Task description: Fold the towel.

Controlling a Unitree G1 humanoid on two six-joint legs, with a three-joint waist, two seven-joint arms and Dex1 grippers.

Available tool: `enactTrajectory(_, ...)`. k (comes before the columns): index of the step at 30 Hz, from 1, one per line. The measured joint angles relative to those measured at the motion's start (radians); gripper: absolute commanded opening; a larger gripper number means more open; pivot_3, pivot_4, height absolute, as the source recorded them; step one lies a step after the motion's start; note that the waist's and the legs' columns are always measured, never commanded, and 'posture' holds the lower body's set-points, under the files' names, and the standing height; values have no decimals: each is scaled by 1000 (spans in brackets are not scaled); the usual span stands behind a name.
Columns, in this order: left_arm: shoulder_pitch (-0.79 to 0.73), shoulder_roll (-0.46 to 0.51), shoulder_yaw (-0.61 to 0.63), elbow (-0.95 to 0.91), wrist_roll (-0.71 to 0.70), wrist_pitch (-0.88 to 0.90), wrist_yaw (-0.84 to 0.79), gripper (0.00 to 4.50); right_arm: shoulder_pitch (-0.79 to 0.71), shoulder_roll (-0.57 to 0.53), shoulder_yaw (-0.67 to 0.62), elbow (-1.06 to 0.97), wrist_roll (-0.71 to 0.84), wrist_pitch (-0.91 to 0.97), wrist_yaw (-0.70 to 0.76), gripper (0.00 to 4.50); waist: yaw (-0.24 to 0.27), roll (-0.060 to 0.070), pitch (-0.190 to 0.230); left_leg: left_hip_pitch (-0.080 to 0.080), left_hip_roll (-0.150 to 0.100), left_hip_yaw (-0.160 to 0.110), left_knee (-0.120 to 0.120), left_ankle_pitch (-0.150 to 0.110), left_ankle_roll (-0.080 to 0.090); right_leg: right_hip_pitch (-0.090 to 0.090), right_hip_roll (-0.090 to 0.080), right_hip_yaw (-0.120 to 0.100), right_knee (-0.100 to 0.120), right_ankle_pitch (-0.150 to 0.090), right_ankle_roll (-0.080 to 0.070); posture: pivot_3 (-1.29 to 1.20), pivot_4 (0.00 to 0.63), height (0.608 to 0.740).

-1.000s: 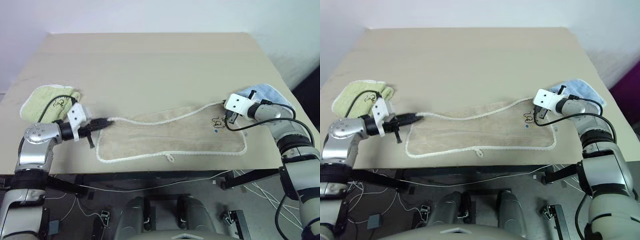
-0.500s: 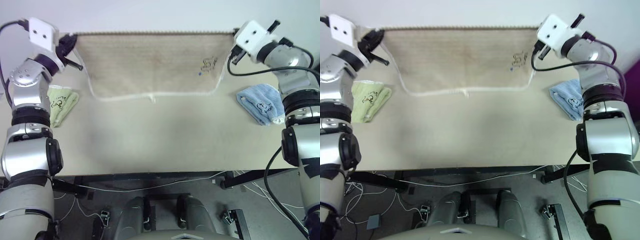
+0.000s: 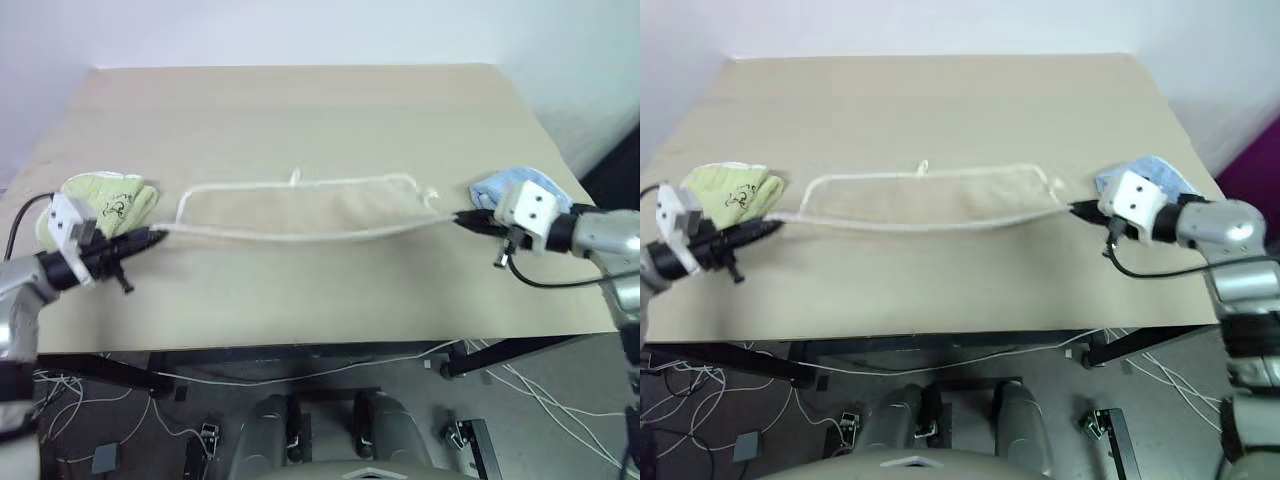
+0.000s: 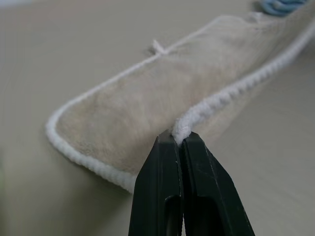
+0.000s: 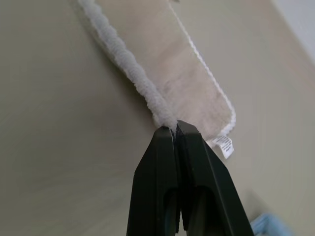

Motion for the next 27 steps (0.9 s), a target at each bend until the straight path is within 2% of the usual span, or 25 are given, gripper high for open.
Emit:
enactTrajectory(5,200,36,93,-170,-69,134,-32,0,142,-55,-90,-157,108,136,70,24,7,0,0,3,-1,0,-1,-3,-1,2,-3,0,-1,-2,-4,0,150,740)
enactTrajectory(9,221,45,134,-217,-106,196,-33,0,157,-84,-113,-183,133,176,113,24,7,0,0,3,-1,-1,-1,-3,-1,1,-4,0,-2,-2,-5,0,150,740)
enactTrajectory(11,206,48,134,-224,-104,199,-13,0,108,-75,-97,-162,115,168,104,24,5,1,0,3,-1,0,-2,-4,-1,0,-4,1,-2,-1,-5,0,150,740)
enactTrajectory(17,41,20,48,-169,-27,160,76,0,-127,47,35,29,-44,71,15,24,4,1,0,3,-1,1,-2,-2,-2,1,-3,1,-1,-1,-6,0,150,740)
enactTrajectory(20,-70,-17,-27,-57,63,91,137,0,-240,133,113,178,-139,5,-42,24,4,1,0,3,-1,2,-2,-1,0,0,-1,1,0,0,-3,0,150,740)
enactTrajectory(27,-250,-64,-159,234,271,-127,240,0,-418,236,199,497,-282,-160,-107,24,3,0,0,2,-2,4,-2,0,1,0,0,1,-1,1,-3,0,150,740)
